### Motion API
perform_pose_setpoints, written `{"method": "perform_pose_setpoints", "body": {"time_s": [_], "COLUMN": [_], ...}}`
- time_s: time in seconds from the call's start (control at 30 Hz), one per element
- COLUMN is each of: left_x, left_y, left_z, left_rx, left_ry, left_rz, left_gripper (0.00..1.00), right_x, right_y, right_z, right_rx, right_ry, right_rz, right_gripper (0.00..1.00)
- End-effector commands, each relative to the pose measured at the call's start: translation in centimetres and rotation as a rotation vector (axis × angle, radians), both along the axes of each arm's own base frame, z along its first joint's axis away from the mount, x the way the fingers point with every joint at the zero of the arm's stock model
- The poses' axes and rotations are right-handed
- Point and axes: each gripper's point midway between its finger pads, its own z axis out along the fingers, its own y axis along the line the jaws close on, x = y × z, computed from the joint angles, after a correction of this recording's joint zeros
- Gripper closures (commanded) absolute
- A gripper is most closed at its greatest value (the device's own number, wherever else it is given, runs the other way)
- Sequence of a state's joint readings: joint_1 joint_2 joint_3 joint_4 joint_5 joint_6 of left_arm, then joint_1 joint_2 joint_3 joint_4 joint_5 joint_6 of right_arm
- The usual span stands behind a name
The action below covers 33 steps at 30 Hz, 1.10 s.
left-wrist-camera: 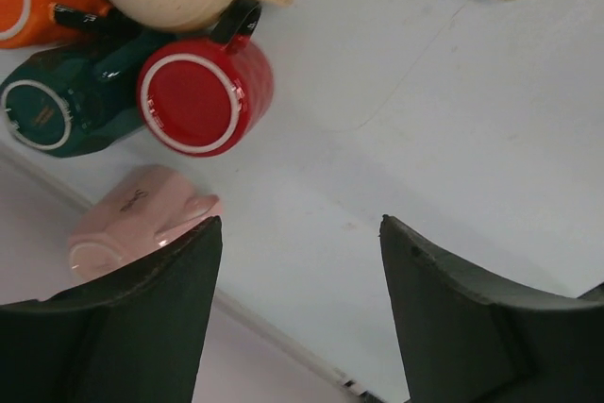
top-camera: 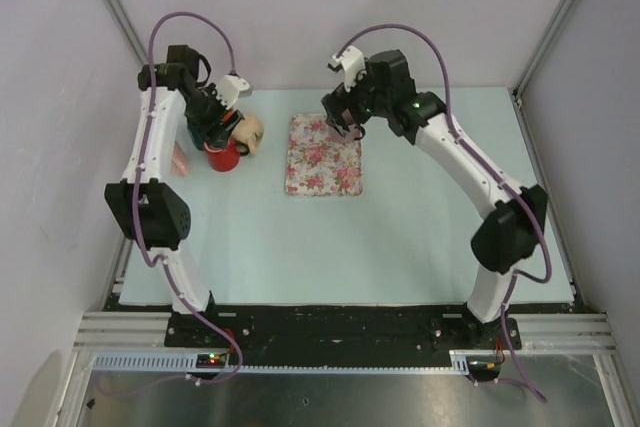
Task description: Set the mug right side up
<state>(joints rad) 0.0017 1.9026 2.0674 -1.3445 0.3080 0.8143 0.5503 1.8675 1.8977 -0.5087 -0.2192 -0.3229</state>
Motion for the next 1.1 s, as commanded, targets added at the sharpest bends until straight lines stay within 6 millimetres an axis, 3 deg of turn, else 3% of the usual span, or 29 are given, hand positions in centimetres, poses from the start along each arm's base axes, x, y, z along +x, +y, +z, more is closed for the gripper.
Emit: {"method": "perform_pose_setpoints", "body": {"time_s": [0.0, 0.13, 0.3, 0.5, 0.63, 0.87, 1.07], "left_x": [2.6, 4.8, 7.8, 9.2, 9.6, 9.7, 6.0], "left_y": [2.2, 1.1, -0.3, -0.7, 0.0, 0.4, 1.6], "left_z": [-1.2, -4.0, -5.7, -9.2, -11.0, -13.4, -15.4], "left_rx": [0.239, 0.36, 0.365, 0.374, 0.425, 0.457, 0.51], "left_ry": [-0.048, -0.025, -0.045, 0.004, 0.035, 0.076, 0.193], "left_rz": [-0.113, -0.22, -0.245, -0.264, -0.258, -0.278, -0.346], "left_gripper": [0.3, 0.35, 0.31, 0.34, 0.39, 0.42, 0.47], "right_x": [-2.7, -4.0, -5.3, -6.5, -6.9, -7.6, -7.8], "right_y": [1.2, 0.6, -0.8, -1.8, -2.4, -2.7, -2.8], "right_z": [-0.9, -3.3, -5.6, -6.0, -6.3, -6.5, -6.8], "right_rx": [0.11, 0.102, 0.051, 0.043, 0.033, 0.022, 0.017], "right_ry": [0.06, 0.132, 0.202, 0.204, 0.211, 0.227, 0.236], "right_rz": [0.049, 0.022, -0.015, -0.031, -0.043, -0.038, -0.037], "right_gripper": [0.01, 0.01, 0.01, 0.01, 0.01, 0.0, 0.01]}}
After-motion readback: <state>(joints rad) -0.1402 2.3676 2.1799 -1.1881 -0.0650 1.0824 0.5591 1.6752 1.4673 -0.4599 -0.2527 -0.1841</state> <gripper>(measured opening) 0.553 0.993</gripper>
